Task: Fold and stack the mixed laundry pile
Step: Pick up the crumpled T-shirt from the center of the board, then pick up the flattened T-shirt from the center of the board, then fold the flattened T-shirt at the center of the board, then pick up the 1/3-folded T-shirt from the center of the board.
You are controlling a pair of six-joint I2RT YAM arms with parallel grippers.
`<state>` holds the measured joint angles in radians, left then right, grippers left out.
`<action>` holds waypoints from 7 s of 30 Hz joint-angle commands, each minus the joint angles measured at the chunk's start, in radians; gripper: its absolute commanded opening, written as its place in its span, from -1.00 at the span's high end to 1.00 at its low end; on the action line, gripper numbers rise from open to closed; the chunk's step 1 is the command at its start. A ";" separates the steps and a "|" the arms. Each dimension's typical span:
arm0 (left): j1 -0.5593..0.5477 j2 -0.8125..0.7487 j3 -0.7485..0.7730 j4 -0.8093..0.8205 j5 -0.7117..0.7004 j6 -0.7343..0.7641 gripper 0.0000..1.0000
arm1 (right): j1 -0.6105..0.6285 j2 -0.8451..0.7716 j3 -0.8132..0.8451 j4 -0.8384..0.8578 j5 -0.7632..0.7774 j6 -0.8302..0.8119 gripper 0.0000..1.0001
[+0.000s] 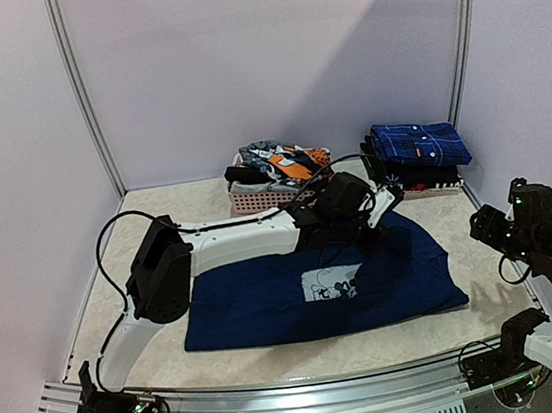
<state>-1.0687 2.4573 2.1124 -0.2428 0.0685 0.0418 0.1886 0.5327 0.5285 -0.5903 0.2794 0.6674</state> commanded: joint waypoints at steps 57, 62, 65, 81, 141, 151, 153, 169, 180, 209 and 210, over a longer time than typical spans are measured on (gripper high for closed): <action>0.118 -0.894 -1.130 -0.348 -0.344 -0.581 -0.22 | 0.029 0.447 0.017 -0.165 -0.323 0.092 -0.27; 0.118 -0.988 -1.257 -0.357 -0.299 -0.657 -0.20 | 0.030 0.439 0.007 -0.180 -0.351 0.132 -0.28; 0.118 -1.060 -1.315 -0.386 -0.301 -0.698 -0.20 | 0.029 0.436 -0.009 -0.188 -0.358 0.139 -0.28; 0.119 -1.310 -1.527 -0.439 -0.354 -0.888 -0.12 | 0.029 0.355 -0.185 -0.031 -0.499 0.164 0.26; 0.052 -1.510 -1.732 -0.466 -0.222 -1.154 0.55 | 0.029 0.101 -0.180 -0.364 -0.487 0.236 0.36; 0.046 -1.567 -1.601 -0.524 -0.411 -1.082 -0.54 | 0.029 -0.004 -0.069 -0.382 -0.395 0.182 -0.66; 0.047 -1.570 -1.563 -0.483 -0.467 -1.026 -0.60 | 0.029 0.004 -0.070 -0.309 -0.367 0.148 -0.69; 0.106 -1.389 -1.537 -0.109 -0.632 -0.778 -0.62 | 0.033 0.284 0.095 0.088 -0.361 -0.003 -0.89; 0.154 -1.314 -1.543 0.023 -0.614 -0.711 -0.58 | 0.111 0.683 0.429 0.082 -0.343 -0.211 -0.83; 0.199 -1.106 -1.519 0.161 -0.543 -0.661 -0.42 | 0.175 1.763 1.415 -0.103 -0.349 -0.432 -0.31; 0.199 -1.104 -1.518 0.160 -0.545 -0.661 -0.42 | 0.170 1.793 1.439 -0.110 -0.354 -0.428 -0.28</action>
<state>-0.8875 1.3323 0.5743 -0.1024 -0.4778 -0.6380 0.3763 2.2360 1.8805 -0.6373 -0.0540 0.2504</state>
